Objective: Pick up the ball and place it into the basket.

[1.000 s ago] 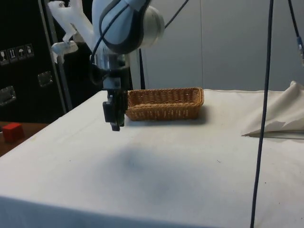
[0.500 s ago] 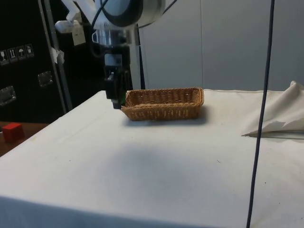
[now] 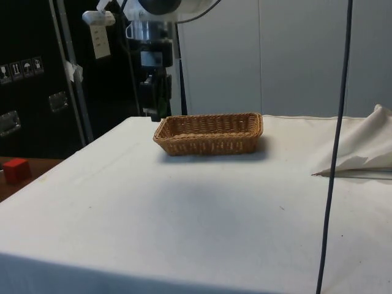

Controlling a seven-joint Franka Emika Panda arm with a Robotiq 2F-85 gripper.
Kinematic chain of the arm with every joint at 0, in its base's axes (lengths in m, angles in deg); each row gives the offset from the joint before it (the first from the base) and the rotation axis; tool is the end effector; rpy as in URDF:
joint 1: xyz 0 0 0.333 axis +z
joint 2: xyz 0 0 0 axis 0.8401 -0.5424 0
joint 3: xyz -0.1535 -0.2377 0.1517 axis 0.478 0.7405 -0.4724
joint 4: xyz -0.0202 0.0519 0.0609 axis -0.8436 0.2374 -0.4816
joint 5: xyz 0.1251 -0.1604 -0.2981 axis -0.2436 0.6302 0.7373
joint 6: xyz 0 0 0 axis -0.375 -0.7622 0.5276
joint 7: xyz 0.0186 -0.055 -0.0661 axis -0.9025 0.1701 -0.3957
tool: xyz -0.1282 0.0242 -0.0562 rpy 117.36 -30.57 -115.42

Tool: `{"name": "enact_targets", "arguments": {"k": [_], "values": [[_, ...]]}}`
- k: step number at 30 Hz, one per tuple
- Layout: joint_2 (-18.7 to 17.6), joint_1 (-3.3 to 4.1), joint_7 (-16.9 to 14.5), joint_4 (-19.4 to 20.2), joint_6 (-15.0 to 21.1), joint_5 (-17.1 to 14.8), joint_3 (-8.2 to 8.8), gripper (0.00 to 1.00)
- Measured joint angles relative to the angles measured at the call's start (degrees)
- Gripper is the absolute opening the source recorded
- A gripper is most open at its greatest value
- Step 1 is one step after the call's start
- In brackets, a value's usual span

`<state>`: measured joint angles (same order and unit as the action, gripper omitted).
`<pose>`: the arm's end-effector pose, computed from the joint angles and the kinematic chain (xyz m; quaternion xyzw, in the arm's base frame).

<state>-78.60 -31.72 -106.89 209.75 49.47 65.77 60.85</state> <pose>0.5653 -0.0084 0.2950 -0.9980 -0.0410 -0.0360 0.0324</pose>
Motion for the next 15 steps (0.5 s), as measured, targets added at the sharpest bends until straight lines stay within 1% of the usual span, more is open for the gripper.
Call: {"name": "enact_targets", "arguments": {"k": [2,3,6,9,10,15], "values": [[-0.2,-0.17,-0.6,-0.1,0.0,-0.1,0.46,0.0],[-0.6,-0.34,-1.3,-0.1,0.0,-0.4,0.97,0.0],[-1.4,-0.74,-2.8,-0.1,0.1,-1.3,1.72,0.0],[-1.9,-0.92,-3.8,-0.1,0.2,-2.0,2.23,0.0],[-2.3,-1.15,-4.8,-0.1,0.3,-2.7,2.69,0.0],[-3.7,-1.6,-7.2,-0.1,0.7,-4.4,3.9,0.0]]}}
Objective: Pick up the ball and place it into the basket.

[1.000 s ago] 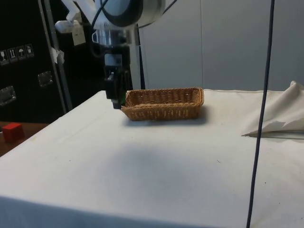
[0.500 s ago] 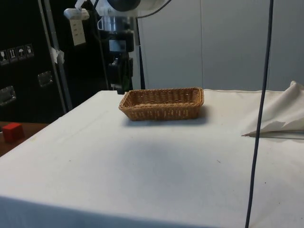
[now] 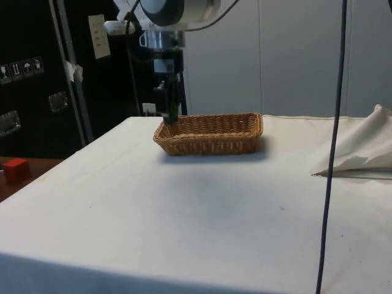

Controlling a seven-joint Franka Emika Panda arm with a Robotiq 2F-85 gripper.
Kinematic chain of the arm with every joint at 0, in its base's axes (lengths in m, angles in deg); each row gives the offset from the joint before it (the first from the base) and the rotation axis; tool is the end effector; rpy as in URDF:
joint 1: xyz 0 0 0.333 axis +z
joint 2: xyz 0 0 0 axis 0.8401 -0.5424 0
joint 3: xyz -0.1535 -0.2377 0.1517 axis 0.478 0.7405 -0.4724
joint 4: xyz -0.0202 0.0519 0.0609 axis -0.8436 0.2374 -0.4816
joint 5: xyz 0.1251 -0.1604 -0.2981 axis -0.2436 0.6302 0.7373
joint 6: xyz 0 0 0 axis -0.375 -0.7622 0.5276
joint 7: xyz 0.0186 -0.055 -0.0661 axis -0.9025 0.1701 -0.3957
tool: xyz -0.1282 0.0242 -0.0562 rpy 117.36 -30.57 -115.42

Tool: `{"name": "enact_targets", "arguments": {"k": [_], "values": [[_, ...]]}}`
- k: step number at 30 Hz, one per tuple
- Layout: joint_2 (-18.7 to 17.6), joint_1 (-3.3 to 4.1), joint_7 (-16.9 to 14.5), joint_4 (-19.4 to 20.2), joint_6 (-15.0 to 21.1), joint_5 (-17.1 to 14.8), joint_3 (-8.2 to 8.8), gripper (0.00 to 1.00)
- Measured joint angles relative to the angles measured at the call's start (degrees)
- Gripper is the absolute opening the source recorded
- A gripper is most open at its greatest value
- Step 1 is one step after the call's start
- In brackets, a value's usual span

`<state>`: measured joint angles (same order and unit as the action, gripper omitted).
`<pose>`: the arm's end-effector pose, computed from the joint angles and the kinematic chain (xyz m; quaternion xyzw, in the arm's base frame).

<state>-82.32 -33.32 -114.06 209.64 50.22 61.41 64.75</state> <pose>0.5626 -0.0613 0.2706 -0.9987 -0.0295 -0.0285 0.0290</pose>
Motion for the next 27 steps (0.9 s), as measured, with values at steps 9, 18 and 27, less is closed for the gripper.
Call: {"name": "enact_targets", "arguments": {"k": [9,18,27], "values": [[-2.6,-0.74,-4.2,-0.6,0.2,-3.2,2.23,0.0],[-4.3,-1.38,-6.0,-1.3,0.2,-4.0,4.3,0.0],[-5.9,-1.78,-6.0,-2.3,0.2,-4.0,6.13,0.0]]}}
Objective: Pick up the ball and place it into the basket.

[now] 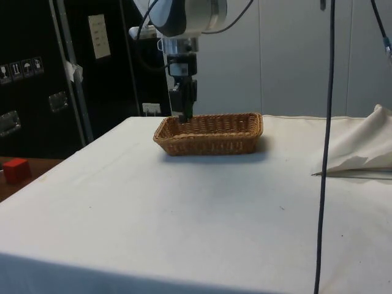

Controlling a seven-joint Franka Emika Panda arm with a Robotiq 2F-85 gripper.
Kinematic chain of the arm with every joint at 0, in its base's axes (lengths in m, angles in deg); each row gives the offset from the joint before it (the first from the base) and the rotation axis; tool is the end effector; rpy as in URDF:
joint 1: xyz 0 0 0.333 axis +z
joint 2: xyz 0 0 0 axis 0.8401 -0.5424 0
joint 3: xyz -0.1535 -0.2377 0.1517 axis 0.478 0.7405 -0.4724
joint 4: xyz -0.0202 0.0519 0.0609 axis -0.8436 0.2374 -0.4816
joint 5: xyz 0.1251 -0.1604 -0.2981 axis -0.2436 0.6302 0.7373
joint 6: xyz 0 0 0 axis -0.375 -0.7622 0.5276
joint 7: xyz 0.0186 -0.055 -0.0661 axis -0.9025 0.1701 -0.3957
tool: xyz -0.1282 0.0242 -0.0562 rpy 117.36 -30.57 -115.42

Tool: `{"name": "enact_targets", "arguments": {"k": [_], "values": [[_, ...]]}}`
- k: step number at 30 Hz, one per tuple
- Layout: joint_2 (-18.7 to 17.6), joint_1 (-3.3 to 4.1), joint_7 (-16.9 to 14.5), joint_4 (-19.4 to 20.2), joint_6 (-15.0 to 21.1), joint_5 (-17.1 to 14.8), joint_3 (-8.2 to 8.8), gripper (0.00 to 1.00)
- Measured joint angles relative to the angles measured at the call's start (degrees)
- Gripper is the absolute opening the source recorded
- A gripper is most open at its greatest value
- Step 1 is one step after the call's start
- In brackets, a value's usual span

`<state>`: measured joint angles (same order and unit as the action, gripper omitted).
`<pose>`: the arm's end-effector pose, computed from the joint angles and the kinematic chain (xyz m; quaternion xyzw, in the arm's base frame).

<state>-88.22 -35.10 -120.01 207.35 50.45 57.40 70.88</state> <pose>0.5598 -0.1371 0.2500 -0.9997 0.0037 -0.0221 0.0039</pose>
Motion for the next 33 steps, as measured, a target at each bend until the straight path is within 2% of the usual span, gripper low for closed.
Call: {"name": "enact_targets", "arguments": {"k": [13,22,24,26,27,33], "values": [[-2.3,-0.74,-0.1,-1.1,0.0,-0.3,1.95,0.0],[-5.2,-1.32,-1.6,-2.2,0.1,-2.9,3.72,0.0],[-6.0,-1.49,-2.3,-2.5,0.2,-3.8,3.95,0.0],[-7.6,-1.72,-3.8,-2.7,0.7,-6.3,4.07,0.0],[-7.6,-1.72,-3.8,-2.7,0.7,-6.3,4.07,0.0],[-10.5,-1.72,-6.2,-3.3,1.3,-11.6,4.01,0.0]]}}
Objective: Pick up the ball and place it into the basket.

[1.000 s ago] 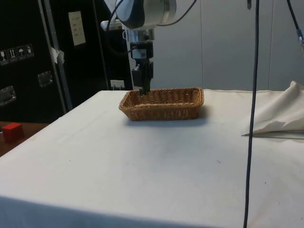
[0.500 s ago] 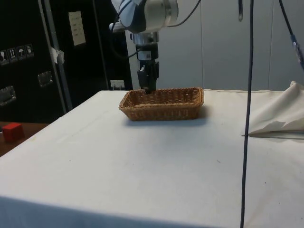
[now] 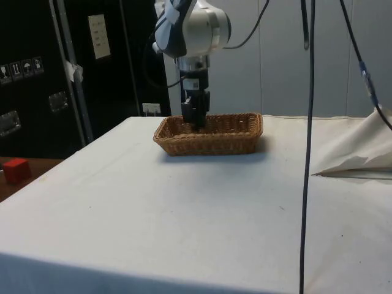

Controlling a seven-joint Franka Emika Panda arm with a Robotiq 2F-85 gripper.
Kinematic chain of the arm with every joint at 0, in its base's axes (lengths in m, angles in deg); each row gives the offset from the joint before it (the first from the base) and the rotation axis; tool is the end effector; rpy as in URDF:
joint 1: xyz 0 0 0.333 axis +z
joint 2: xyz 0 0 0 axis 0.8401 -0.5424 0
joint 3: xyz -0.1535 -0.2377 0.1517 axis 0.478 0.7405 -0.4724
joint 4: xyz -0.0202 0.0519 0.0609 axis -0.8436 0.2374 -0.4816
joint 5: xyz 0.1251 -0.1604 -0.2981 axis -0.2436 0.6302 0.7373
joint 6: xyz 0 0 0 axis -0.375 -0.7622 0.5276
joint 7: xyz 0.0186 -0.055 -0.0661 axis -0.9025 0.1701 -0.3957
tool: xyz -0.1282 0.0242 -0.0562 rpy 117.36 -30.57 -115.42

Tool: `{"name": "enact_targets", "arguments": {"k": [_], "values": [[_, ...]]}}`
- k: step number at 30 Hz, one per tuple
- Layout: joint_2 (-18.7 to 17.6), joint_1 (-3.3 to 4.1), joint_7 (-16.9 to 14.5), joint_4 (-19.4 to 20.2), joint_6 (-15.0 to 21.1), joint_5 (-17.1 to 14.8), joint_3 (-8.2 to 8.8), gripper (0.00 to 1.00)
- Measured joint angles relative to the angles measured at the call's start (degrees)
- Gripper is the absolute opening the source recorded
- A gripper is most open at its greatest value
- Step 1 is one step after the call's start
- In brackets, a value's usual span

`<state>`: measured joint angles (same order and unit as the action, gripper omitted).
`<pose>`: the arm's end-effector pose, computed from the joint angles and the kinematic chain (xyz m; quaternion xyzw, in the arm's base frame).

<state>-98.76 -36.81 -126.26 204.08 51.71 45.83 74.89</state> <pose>0.5555 -0.1938 0.2003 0.9981 -0.0582 0.0189 0.0082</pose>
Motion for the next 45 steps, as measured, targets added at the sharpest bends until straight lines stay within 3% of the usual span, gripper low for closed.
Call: {"name": "enact_targets", "arguments": {"k": [9,11,12,14,15,20,21,28,32,34,42,45], "values": [[-0.7,0.0,-0.9,-0.2,-0.1,-1.9,0.4,0.03],[-0.7,0.0,-0.9,-0.2,-0.1,-1.9,0.46,0.19],[-0.7,0.0,-0.9,-0.2,-0.1,-1.9,0.57,0.37],[-0.7,0.0,-0.9,-0.2,-0.1,-1.9,0.57,0.54],[-0.7,0.0,-0.9,-0.2,-0.1,-1.9,0.63,0.54],[-0.7,0.0,-0.9,-0.2,-0.1,-1.9,0.69,0.97],[-0.7,0.0,-0.9,-0.2,-0.1,-1.9,0.69,1.0],[-0.3,0.11,-0.9,-0.2,-0.2,-1.9,0.86,1.0],[2.3,0.8,-0.7,0.7,-1.3,-1.5,1.83,1.0],[2.3,0.8,-0.7,0.7,-1.3,-1.5,1.83,1.0],[10.0,2.64,3.1,4.6,-1.4,3.7,2.41,1.0],[10.7,2.81,3.7,4.9,-1.4,4.3,2.41,1.0]]}}
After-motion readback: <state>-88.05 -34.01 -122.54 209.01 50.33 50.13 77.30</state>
